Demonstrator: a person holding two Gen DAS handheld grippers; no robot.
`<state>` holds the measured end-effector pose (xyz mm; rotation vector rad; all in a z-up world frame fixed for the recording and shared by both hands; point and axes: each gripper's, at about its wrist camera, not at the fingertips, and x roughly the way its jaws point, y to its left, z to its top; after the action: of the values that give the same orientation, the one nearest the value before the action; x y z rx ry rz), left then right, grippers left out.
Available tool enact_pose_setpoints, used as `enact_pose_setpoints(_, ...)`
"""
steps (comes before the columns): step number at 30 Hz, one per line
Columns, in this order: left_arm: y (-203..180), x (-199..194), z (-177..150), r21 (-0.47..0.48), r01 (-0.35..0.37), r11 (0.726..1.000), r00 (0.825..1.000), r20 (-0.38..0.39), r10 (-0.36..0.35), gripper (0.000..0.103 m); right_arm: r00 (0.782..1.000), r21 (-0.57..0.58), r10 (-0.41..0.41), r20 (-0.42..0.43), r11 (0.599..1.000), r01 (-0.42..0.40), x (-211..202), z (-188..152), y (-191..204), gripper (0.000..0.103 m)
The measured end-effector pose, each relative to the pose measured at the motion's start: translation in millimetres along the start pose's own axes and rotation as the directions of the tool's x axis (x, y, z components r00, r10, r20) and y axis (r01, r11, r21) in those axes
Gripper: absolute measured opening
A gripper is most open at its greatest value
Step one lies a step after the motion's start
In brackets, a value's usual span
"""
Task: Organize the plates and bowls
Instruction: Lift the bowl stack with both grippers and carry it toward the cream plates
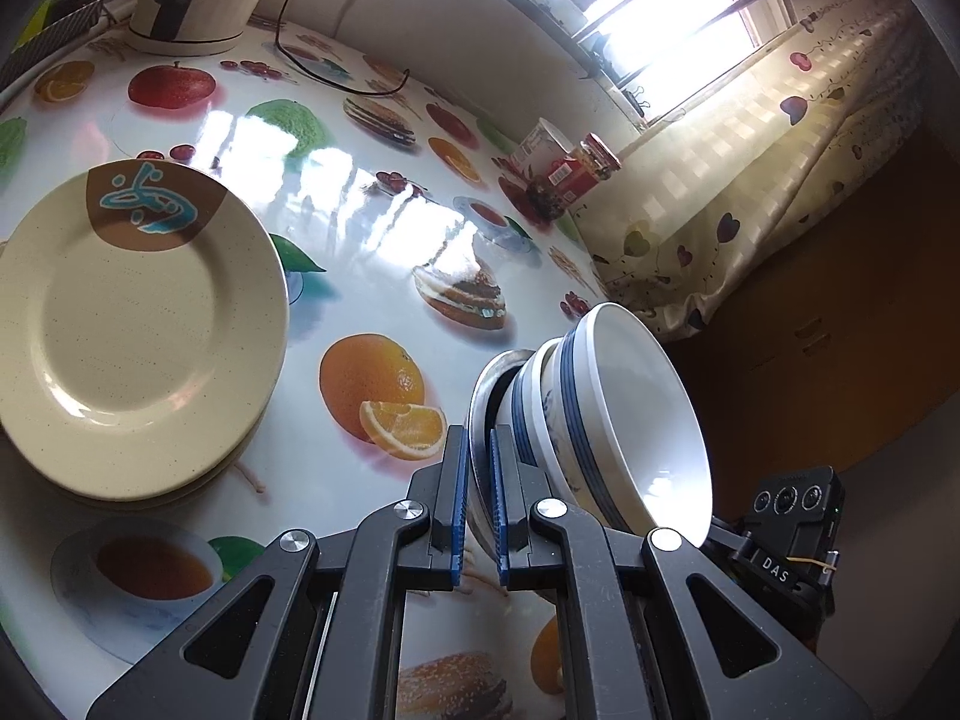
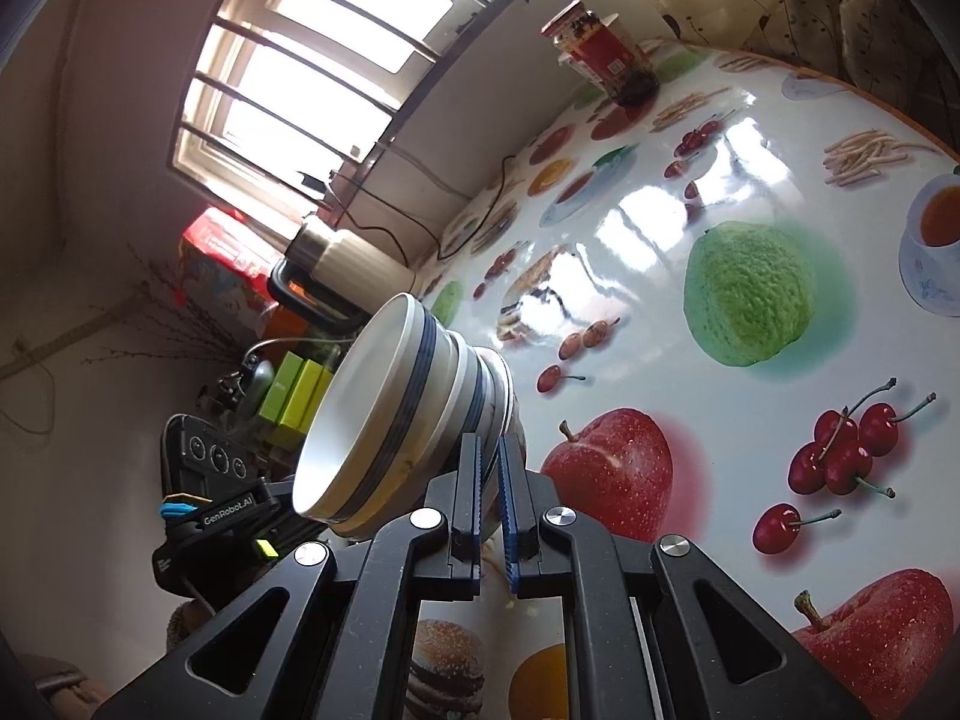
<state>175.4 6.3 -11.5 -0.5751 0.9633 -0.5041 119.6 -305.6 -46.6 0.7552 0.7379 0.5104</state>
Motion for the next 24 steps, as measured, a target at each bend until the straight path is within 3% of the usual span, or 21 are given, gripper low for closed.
enact_pose_setpoints(24, 46, -60, 22, -0.076, -0.048, 0.996, 0.992, 0.117, 0.057, 0.006, 0.994, -0.09, 0.067, -0.086, 0.993, -0.074, 63, 17, 55, 0.008)
